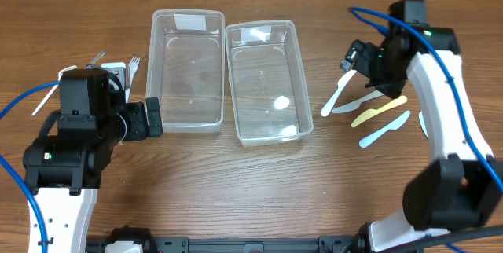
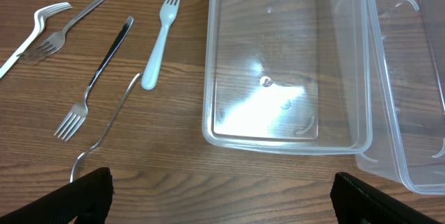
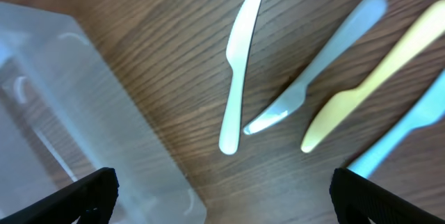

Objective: Pack container
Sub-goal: 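Move the right gripper over the white plastic knife near the right container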

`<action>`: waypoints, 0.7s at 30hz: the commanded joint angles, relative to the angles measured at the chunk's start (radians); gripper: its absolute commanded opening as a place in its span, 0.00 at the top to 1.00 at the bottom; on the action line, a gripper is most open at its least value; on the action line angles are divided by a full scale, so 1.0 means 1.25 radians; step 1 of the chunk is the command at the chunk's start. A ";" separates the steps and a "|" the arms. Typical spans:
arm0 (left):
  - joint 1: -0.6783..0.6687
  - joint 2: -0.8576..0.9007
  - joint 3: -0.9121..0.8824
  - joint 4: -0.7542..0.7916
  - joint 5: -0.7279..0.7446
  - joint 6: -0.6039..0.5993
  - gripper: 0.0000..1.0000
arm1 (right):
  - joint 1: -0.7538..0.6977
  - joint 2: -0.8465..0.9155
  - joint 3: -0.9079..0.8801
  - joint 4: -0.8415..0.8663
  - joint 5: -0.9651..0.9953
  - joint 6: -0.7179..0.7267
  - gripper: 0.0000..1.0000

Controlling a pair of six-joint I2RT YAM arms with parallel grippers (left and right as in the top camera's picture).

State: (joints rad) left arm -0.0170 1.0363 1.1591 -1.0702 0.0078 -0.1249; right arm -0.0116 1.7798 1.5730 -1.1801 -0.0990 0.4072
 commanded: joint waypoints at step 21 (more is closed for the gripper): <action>0.008 0.003 0.020 0.004 0.009 -0.002 0.00 | 0.046 0.223 0.018 0.063 -0.009 -0.001 0.00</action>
State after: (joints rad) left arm -0.0170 1.0363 1.1591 -1.0698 0.0078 -0.1249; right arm 0.0471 2.0499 1.5730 -1.1156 -0.0986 0.4435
